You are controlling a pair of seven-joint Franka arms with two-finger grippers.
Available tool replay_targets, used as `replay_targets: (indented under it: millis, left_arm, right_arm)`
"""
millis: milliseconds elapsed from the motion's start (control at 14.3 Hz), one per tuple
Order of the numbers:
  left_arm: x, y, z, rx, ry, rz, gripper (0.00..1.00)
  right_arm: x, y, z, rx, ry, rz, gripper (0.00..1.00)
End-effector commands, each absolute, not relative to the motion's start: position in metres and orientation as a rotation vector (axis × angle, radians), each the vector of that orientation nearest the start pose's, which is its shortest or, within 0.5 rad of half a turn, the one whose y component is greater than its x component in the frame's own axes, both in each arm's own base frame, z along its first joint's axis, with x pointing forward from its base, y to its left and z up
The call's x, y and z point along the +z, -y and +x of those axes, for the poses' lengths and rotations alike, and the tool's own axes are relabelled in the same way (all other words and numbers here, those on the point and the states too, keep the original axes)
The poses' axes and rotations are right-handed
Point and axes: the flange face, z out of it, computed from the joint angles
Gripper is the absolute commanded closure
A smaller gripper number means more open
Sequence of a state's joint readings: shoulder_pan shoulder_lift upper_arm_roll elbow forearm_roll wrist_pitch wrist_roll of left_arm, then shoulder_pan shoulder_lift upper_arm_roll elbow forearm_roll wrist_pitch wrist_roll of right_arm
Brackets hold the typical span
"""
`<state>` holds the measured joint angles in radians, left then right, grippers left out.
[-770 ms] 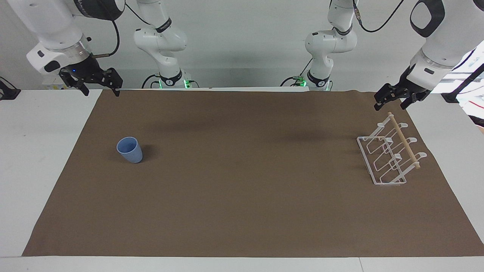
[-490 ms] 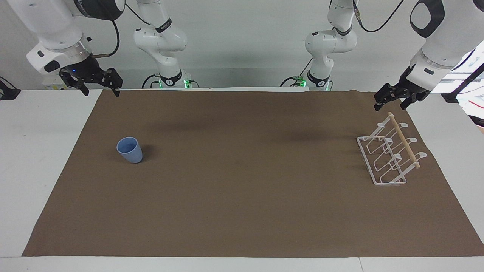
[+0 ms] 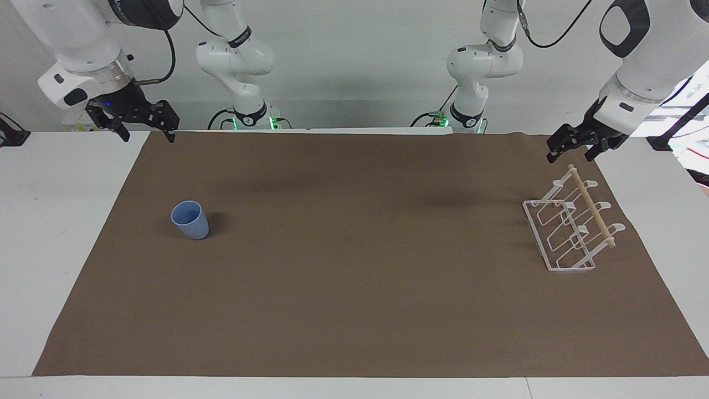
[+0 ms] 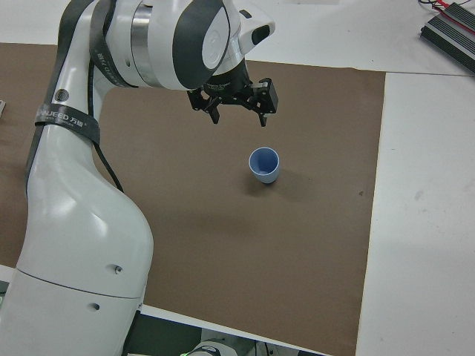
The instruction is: Hang cup on cup holder
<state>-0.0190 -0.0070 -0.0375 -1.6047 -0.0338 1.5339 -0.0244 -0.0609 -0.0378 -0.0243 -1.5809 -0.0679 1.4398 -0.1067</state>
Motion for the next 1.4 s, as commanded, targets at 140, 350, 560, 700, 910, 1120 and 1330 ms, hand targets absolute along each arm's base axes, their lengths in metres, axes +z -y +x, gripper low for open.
replay_targets:
  millis: [140,350,560,700,910,1120,1330]
  left_arm:
    - [0.609,0.035,0.542,0.112,-0.061,-3.174,0.00]
    - [0.607,0.035,0.541,0.114,-0.061,-3.176,0.00]
    - [0.606,0.034,0.541,0.117,-0.058,-3.176,0.00]
    - [0.606,0.035,0.541,0.119,-0.058,-3.174,0.00]
    - [0.606,0.035,0.541,0.119,-0.058,-3.175,0.00]
    - [0.606,0.035,0.541,0.119,-0.056,-3.174,0.00]
    - [0.606,0.034,0.541,0.124,-0.054,-3.174,0.00]
  right_arm:
    - [0.572,0.086,0.534,0.097,0.116,-3.189,0.00]
    - [0.509,0.107,0.544,0.093,0.070,-3.182,0.01]
    - [0.441,0.122,0.552,0.110,0.015,-3.145,0.01]
    - [0.418,0.119,0.546,0.129,0.043,-3.140,0.01]
    - [0.406,0.119,0.545,0.122,0.053,-3.141,0.01]
    - [0.385,0.121,0.544,0.101,0.053,-3.144,0.01]
    - [0.378,0.120,0.547,0.087,0.037,-3.148,0.04]
